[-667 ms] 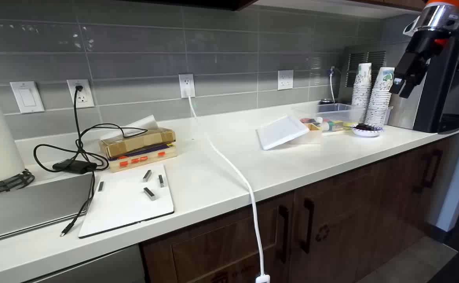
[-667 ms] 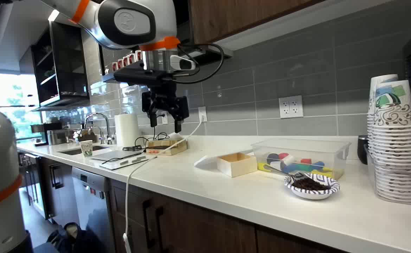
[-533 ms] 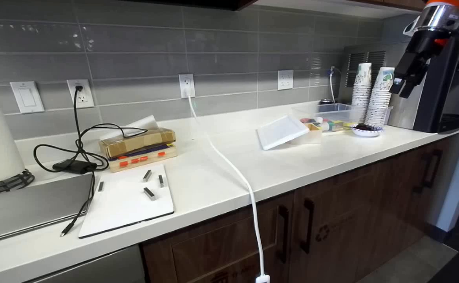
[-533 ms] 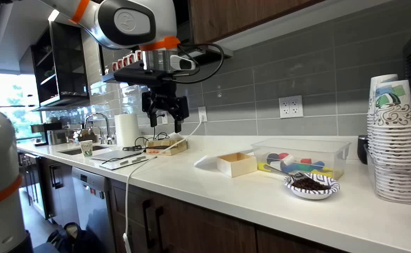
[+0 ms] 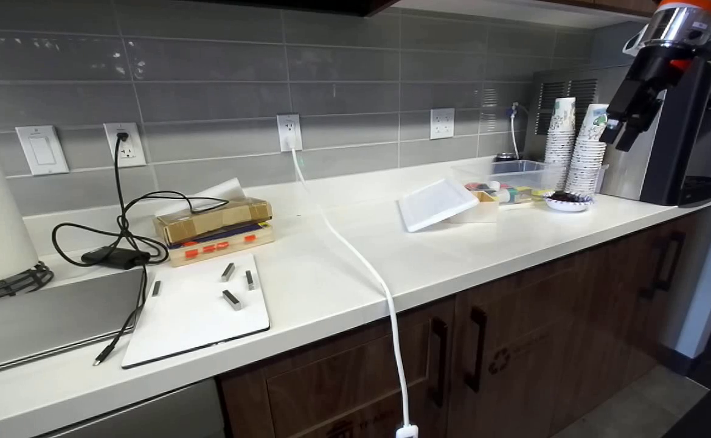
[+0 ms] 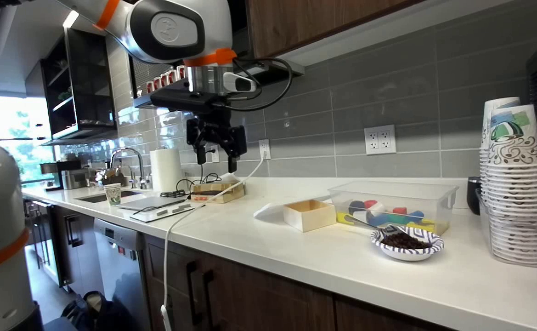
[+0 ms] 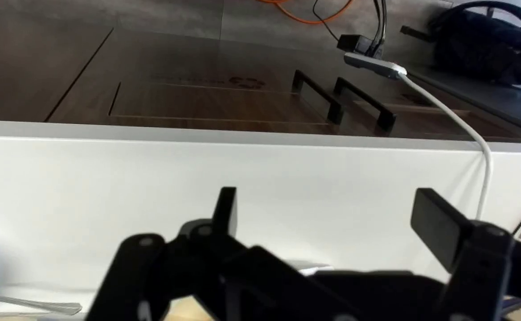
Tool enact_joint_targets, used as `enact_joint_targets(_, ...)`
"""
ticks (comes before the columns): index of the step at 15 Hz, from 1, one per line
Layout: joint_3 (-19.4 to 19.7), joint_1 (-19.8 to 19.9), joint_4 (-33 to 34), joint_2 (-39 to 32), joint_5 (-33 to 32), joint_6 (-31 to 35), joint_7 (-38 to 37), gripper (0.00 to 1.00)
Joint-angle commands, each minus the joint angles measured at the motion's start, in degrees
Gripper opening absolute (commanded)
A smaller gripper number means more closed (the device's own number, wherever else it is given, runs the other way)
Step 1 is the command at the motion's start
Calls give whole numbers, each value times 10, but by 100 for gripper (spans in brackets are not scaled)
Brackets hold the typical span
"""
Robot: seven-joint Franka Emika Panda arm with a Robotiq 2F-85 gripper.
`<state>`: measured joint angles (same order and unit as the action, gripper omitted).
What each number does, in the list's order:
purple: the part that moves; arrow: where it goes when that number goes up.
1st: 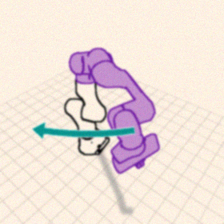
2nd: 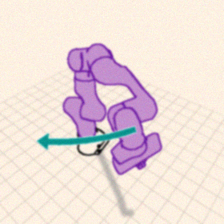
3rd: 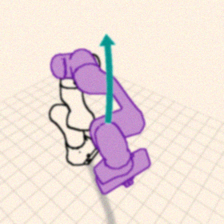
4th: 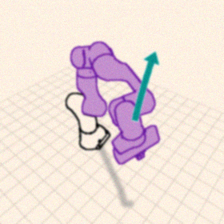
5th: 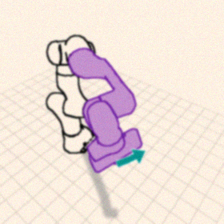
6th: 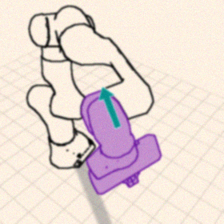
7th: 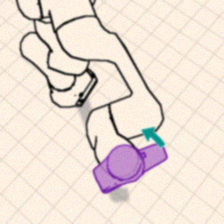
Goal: Put the white lid on top of the clear storage container.
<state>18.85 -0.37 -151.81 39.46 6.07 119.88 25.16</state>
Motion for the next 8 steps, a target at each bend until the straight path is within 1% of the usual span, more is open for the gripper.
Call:
enact_joint_targets(1, -6, -17, 69, -79, 57, 10, -21, 100)
enact_joint_targets(3, -8, -21, 112, -121, 88, 5, -31, 100)
enact_joint_targets(5, -5, -26, 169, -174, 128, 0, -37, 100)
enact_joint_targets(8, -7, -25, 254, -262, 209, 14, -54, 100)
